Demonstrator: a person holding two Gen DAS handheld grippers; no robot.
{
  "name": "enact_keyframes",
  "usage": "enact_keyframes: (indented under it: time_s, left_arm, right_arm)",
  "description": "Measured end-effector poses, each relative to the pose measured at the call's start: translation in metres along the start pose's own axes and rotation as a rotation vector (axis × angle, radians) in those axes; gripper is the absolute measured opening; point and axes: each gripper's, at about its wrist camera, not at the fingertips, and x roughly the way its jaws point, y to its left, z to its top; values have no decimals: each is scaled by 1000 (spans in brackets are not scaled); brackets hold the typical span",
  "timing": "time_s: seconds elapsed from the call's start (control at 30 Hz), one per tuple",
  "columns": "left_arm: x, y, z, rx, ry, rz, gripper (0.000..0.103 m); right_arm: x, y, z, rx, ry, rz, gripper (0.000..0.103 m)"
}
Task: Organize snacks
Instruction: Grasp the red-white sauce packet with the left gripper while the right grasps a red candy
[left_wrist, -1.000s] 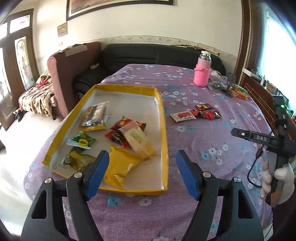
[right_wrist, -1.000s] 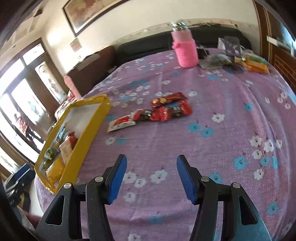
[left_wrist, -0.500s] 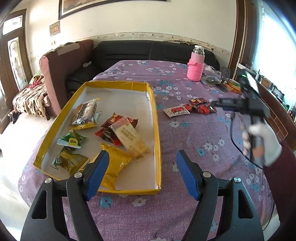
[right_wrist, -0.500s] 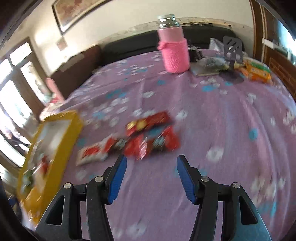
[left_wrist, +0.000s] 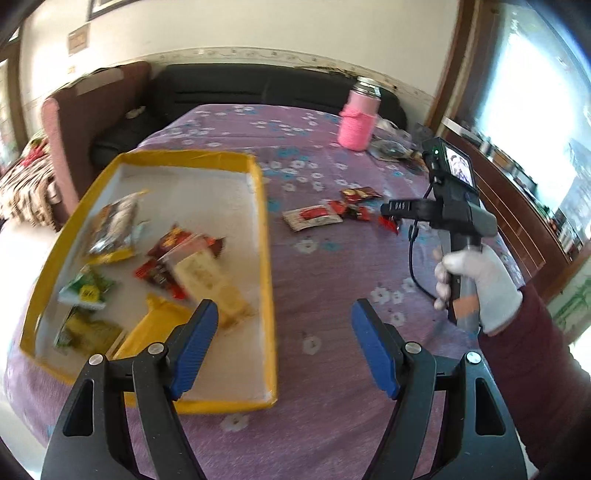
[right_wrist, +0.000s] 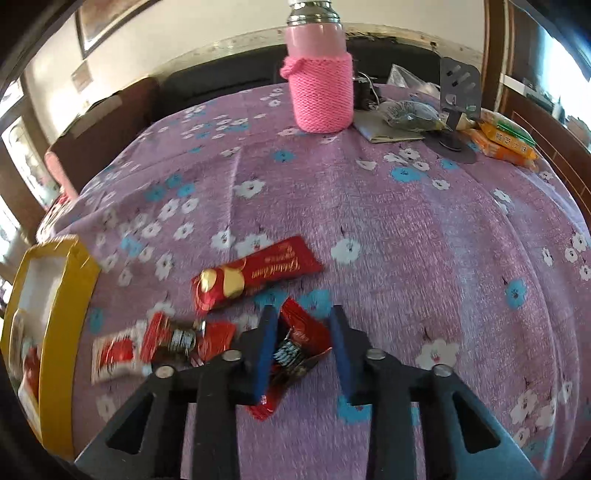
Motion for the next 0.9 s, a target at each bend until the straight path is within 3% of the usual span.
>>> enact_keyframes:
  time_s: [0.1,0.2,0.4,0.6,0.67,0.73,0.8,0.83,0.9]
  left_arm:
    - [12,-17,21,64,23,-36,74]
    - [35,-29,43,108,66,-54,62]
    - [112,-53,84,238,216,-46,61]
    - [171,-63,99,340,303,49,61]
    - [196,-62,100,367,347,124,65]
    - [199,-63,101,377,321,124,65]
    - [196,-65,100,365,330,95,44]
    - [194,-66,98,357,336,57,26]
    - [188,-70,91,381,321,73,26]
  right_arm:
    - [-12,-8,-15,-21,0,8,20]
    - [-20,-16,-26,-28,-2,33,20]
    - [-19,-28,-27,-5,10,115,22]
    - [-17,-30,-25,-12,26,143,23]
    - [-17,-29,-25,-15,31,140,24]
    - [-17,-30,-24,-7,37,147,25]
    - [-17,-33,-24,7,45,166,26]
    - [-17,-37,-23,28,54,189,30]
    - [-16,-46,-21,73,77,250,40]
